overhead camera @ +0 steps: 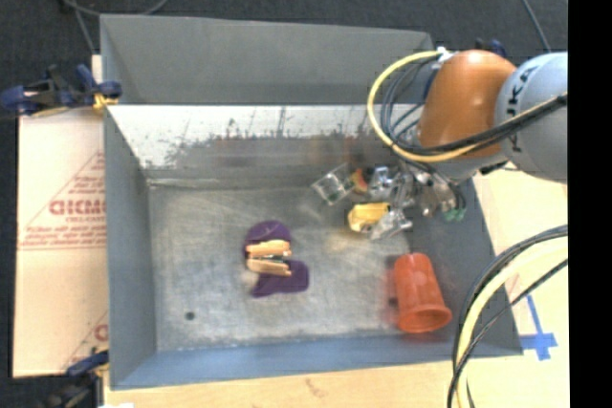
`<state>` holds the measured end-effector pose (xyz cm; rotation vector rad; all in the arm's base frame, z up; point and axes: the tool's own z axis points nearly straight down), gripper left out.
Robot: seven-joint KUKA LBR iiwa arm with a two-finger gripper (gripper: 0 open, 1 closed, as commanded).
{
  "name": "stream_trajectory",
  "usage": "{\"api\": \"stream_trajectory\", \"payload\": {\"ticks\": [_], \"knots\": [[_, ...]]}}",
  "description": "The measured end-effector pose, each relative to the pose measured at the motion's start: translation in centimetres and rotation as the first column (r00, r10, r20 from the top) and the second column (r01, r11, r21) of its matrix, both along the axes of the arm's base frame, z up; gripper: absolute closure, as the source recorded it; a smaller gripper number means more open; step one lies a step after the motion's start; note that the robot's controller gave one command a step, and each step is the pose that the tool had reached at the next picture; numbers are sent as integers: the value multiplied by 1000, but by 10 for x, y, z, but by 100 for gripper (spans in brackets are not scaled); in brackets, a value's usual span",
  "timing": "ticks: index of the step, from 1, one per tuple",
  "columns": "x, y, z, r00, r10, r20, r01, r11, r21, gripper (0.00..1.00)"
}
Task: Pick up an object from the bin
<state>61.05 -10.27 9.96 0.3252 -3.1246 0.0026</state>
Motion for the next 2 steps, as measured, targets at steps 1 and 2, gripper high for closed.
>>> {"api": "stream_trajectory", "payload": {"ticks": [1, 2], "knots": [[1, 0, 13, 1000, 0, 1, 0, 1000, 0, 100], [1, 0, 24, 1000, 0, 3, 0, 1000, -1, 100]]}}
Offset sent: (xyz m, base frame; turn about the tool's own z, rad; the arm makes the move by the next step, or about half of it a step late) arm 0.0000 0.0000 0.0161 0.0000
